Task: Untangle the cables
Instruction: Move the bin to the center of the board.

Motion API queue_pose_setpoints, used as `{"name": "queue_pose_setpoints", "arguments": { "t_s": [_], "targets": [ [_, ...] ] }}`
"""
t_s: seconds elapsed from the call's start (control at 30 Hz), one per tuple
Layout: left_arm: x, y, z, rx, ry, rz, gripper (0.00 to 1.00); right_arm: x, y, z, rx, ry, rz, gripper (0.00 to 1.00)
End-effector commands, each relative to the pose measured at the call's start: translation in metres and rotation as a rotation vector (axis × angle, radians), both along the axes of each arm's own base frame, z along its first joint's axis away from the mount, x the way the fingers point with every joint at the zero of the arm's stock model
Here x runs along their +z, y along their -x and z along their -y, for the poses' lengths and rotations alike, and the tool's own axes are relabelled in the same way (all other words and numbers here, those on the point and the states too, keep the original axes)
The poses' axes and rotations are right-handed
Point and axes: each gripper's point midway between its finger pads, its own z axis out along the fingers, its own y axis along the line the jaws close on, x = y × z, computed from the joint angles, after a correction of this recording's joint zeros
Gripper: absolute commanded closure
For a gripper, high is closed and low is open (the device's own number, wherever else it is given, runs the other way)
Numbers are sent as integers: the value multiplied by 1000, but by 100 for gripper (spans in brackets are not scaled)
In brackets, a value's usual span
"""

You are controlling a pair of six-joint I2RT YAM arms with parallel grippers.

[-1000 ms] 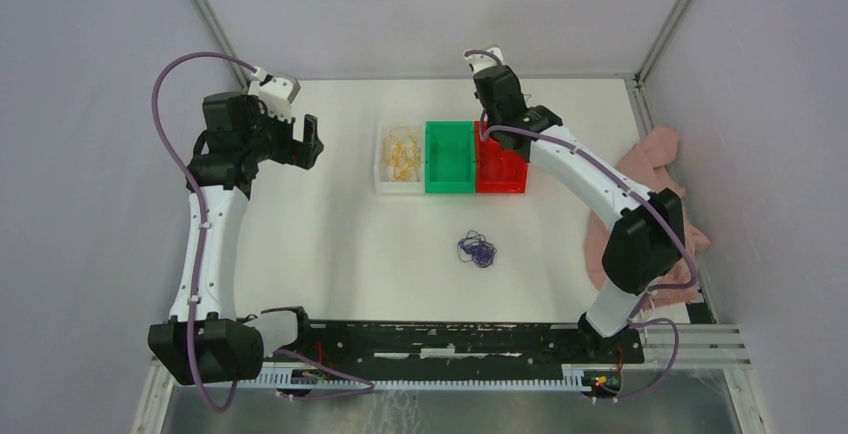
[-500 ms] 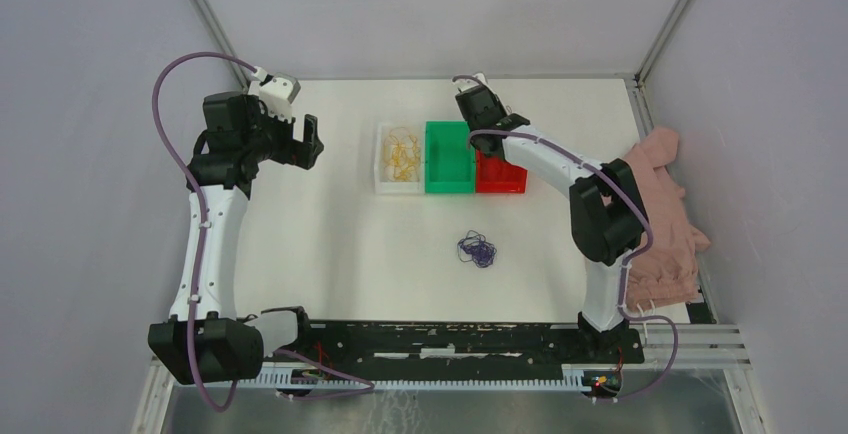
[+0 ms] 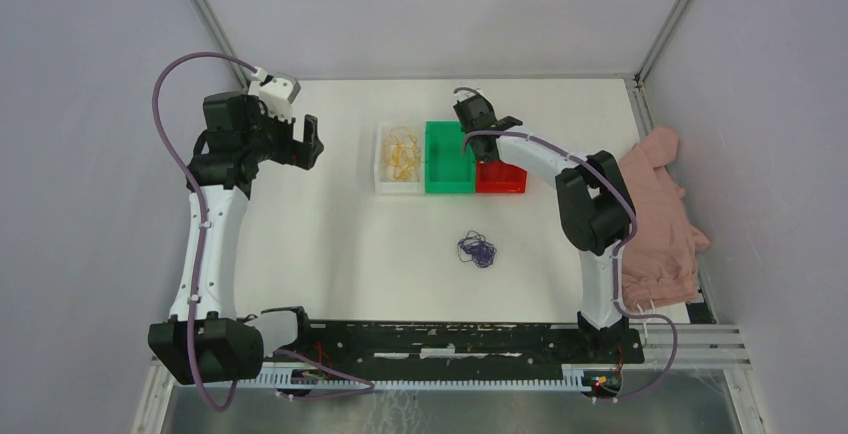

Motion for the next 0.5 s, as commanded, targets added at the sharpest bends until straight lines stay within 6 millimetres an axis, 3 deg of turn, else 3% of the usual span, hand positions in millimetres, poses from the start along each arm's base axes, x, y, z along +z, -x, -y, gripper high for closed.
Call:
{"name": "queue_pose_setpoints", "arguments": {
  "t_s": [0.0, 0.2, 0.23, 0.27, 0.33, 0.47],
  "targets": [
    [20, -4, -1, -25, -29, 59, 1, -6, -7, 10, -110, -156, -40, 100],
    [20, -6, 0, -26, -16, 55, 1, -15, -7, 34, -205, -298, -89, 97],
    [20, -7, 1, -28, -15, 56, 1, -12, -7, 34, -203, -313, -85, 87],
    [20, -7, 1, -29, -10, 54, 1, -6, -7, 33, -197, -322, -79, 68],
    [21, -8, 2, -31, -3, 53, 1, 8, -8, 31, -185, -347, -50, 50],
    [23, -8, 3, -30, 2, 57, 1, 42, -9, 31, -174, -372, 12, 44]
  ]
}}
